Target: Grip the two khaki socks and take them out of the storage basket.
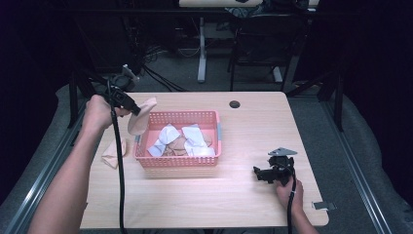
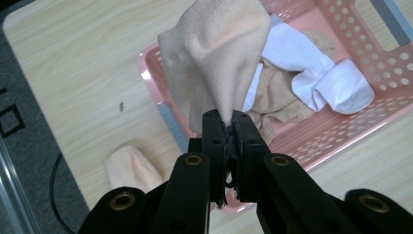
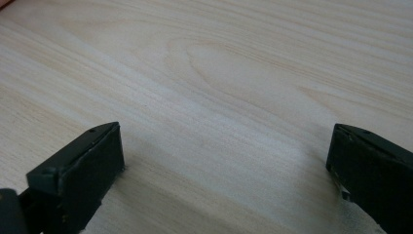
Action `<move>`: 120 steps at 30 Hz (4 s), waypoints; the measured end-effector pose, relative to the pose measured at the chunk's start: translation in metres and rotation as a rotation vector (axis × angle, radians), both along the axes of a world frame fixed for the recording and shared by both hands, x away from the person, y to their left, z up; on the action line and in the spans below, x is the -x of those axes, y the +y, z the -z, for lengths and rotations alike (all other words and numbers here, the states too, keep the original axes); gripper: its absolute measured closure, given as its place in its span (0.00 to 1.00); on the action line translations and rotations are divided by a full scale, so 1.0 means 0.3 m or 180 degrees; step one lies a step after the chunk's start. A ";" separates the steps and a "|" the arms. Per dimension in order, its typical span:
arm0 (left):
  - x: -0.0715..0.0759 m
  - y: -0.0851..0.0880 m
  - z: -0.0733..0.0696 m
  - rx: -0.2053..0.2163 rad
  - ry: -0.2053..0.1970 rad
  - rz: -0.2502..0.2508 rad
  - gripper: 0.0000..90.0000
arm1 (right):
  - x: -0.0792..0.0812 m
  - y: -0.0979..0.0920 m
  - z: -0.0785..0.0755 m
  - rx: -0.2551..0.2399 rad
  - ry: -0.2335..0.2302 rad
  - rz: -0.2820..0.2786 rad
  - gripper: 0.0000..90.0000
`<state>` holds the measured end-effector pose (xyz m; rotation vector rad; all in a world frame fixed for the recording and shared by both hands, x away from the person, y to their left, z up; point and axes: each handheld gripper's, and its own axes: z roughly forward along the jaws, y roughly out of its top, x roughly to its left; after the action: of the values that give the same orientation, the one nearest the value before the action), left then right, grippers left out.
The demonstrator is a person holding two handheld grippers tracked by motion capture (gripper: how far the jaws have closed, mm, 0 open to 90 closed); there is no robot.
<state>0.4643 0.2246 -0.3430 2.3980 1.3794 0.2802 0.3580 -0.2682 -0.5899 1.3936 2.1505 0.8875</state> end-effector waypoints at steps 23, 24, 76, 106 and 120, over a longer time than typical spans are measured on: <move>0.056 0.177 -0.048 -0.0098 -0.0038 -0.0325 0.95 | 0.000 0.000 0.000 -0.0002 0.0000 0.0002 0.00; 0.058 0.186 -0.045 -0.0096 -0.0039 -0.0343 0.95 | 0.000 0.000 0.000 -0.0001 0.0001 0.0002 0.00; -0.023 0.275 0.449 -0.0060 0.0416 -0.0830 0.94 | 0.000 0.002 0.001 -0.0027 -0.0009 0.0016 0.00; 0.091 0.384 0.410 -0.0108 0.0050 -0.1161 0.33 | 0.000 0.002 0.001 -0.0026 -0.0007 0.0015 0.00; 0.265 0.386 0.446 -0.0016 -0.0040 -0.1038 0.21 | 0.000 0.001 0.000 -0.0022 -0.0002 0.0006 0.00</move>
<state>0.3849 0.3404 -0.4768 2.1627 1.7632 0.3811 0.3580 -0.2679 -0.5899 1.3984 2.1473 0.8953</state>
